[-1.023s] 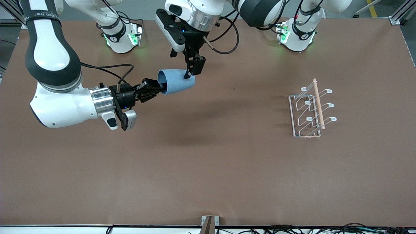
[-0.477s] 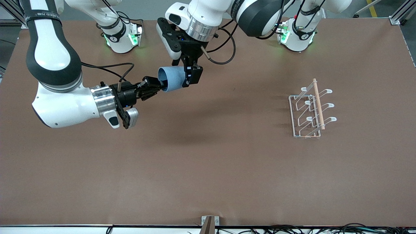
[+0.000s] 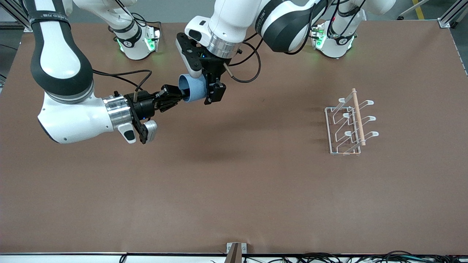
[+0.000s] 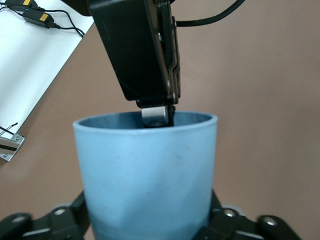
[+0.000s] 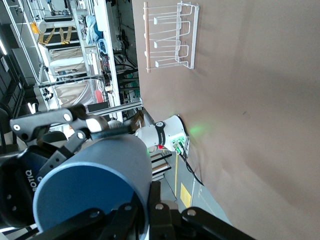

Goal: Hang cup on cup holder
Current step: 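Grasp the cup with the left gripper while the right gripper opens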

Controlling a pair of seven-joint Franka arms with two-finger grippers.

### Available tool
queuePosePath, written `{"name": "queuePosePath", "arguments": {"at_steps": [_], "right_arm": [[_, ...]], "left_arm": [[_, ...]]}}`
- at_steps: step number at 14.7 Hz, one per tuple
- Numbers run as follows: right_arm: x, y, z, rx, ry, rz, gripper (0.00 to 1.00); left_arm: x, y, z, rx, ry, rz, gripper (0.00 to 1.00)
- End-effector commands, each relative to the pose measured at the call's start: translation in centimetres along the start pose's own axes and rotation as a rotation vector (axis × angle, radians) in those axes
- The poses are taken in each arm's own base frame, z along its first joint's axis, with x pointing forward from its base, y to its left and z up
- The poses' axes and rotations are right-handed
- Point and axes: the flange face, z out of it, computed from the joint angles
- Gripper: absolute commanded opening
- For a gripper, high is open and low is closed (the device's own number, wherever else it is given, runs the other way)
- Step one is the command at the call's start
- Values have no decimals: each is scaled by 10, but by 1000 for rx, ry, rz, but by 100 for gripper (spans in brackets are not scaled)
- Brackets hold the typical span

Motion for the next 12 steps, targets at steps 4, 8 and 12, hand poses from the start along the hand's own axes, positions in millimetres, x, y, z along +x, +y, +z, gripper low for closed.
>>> {"name": "queuePosePath", "arguments": {"at_steps": [4,8,12], "right_arm": [[-5,-8,1,17,-5,16,21],[-4,-8,-5,16,6,61,100],[-9,15,-32,-90,39,88,100]], "left_arm": [[3,-8,-10,23,6,12,48],[-15,-29,-20,15,-88,-4,49],[-48,-65,-35,63,-270,14,49]]}}
